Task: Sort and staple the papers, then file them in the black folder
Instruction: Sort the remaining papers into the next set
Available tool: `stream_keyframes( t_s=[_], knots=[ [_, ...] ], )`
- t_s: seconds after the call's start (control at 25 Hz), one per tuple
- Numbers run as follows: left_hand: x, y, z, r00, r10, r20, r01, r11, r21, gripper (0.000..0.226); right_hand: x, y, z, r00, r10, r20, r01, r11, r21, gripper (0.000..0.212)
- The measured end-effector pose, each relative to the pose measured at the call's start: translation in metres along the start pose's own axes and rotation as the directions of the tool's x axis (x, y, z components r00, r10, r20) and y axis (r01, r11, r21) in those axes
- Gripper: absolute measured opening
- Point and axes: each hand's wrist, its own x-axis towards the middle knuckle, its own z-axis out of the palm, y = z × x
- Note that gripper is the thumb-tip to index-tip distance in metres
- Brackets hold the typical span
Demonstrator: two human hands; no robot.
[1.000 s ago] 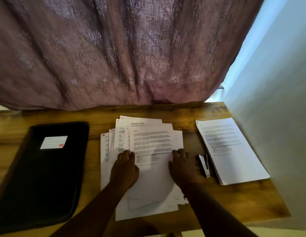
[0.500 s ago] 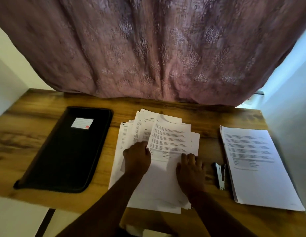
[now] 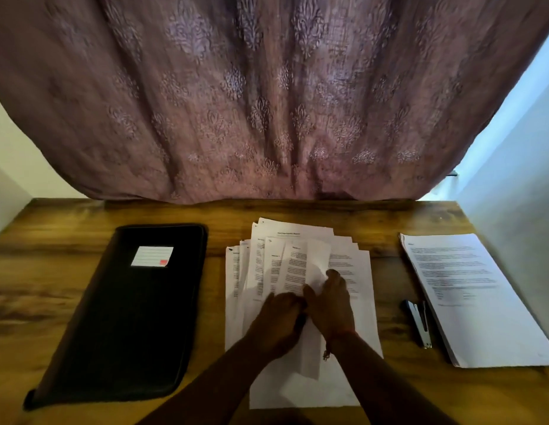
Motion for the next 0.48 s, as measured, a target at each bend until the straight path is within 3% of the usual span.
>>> stream_keyframes(
  t_s=[0.08,0.2,0.28,0.4,0.48],
  knots=[
    [0.000,-0.005,-0.005,0.999,-0.033,0.023,0.036,0.993,-0.111,0.044,0.004,-0.004,-0.001,0.990,0.077,-0.114,-0.069,0.995,0.076,0.066],
    [0.005,-0.022,-0.001,0.996,-0.087,0.021,0.089,0.986,-0.139,0.047,0.010,-0.005,-0.002,0.996,0.087,-0.025,-0.081,0.981,0.176,0.064],
    [0.010,-0.033,0.002,0.985,-0.174,0.022,0.175,0.981,-0.085,0.042,0.006,-0.005,-0.001,1.000,0.012,-0.012,-0.011,0.997,0.076,0.059],
    [0.018,-0.038,0.004,0.961,-0.262,0.088,0.258,0.965,0.050,0.040,0.001,-0.009,-0.006,0.982,-0.099,-0.159,0.082,0.990,-0.112,0.053],
    [0.022,-0.032,0.002,0.953,-0.294,0.072,0.293,0.956,0.031,0.050,0.002,-0.008,-0.013,0.951,-0.195,-0.239,0.135,0.960,-0.247,0.046]
  ],
)
